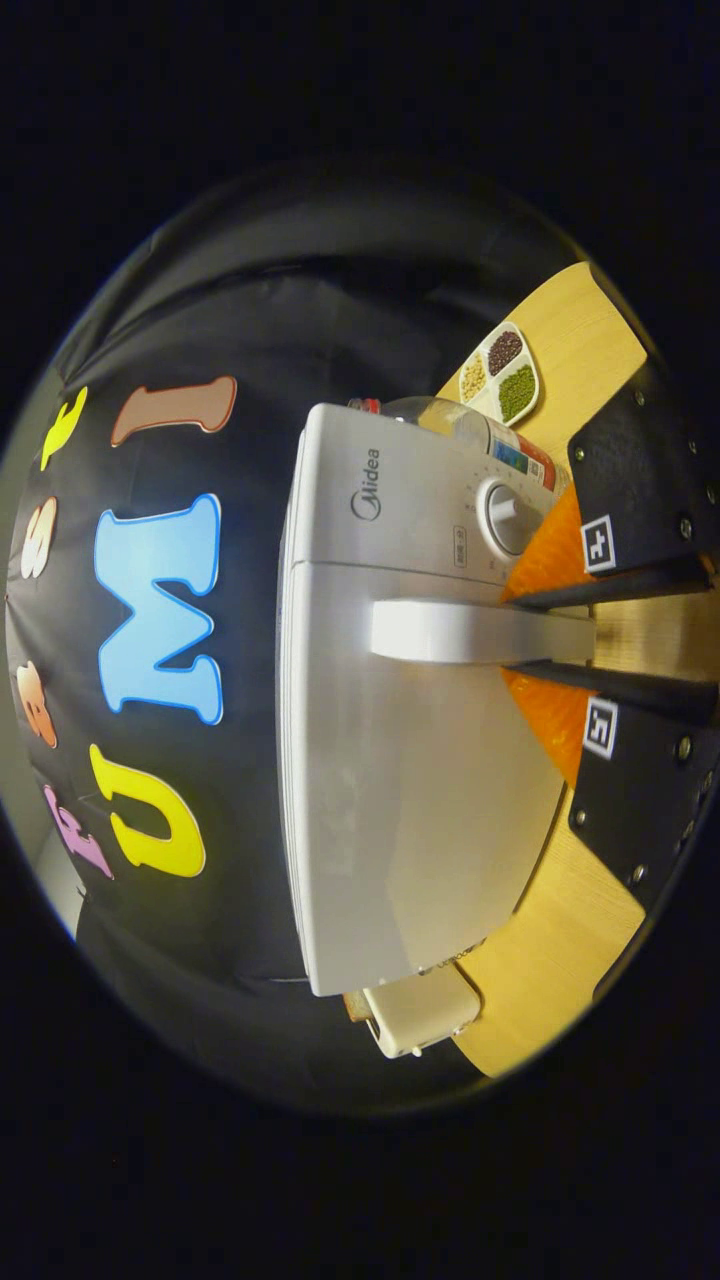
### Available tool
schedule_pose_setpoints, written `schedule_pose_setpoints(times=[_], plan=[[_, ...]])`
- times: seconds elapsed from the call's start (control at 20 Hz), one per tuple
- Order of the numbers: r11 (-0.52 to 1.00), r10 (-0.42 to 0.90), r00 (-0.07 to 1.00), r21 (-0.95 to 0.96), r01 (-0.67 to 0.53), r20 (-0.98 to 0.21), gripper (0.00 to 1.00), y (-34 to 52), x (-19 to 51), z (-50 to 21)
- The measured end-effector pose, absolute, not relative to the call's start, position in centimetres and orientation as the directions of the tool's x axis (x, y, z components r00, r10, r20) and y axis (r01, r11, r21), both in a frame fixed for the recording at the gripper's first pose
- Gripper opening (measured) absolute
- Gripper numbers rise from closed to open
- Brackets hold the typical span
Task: Open the microwave, put the food inside, and close the microwave door.
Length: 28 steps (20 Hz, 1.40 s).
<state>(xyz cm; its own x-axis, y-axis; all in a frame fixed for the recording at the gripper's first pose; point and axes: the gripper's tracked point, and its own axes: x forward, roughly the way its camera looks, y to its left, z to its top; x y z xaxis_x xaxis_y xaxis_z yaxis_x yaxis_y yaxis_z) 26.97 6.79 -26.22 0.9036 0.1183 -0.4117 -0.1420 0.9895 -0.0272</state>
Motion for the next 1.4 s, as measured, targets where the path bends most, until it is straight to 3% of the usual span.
schedule_pose_setpoints(times=[0.1,0.2,0.3,0.35,0.75,0.95,1.4], plan=[[0.99,0.12,0.901,-0.022,-0.142,-0.418,0.29,7.0,26.9,-26.3],[0.989,0.122,0.899,-0.022,-0.145,-0.421,0.2,7.0,26.8,-26.3],[0.989,0.12,0.897,-0.024,-0.144,-0.426,0.2,6.8,26.7,-26.3],[0.991,0.113,0.896,-0.018,-0.133,-0.43,0.12,6.8,26.8,-26.4],[0.993,0.102,0.884,-0.004,-0.117,-0.457,0.11,6.9,26.5,-26.3],[0.98,0.112,0.898,-0.102,-0.171,-0.426,0.11,7.5,22.5,-25.8],[0.983,0.144,0.865,-0.033,-0.182,-0.481,0.11,8.7,18.0,-25.5]])
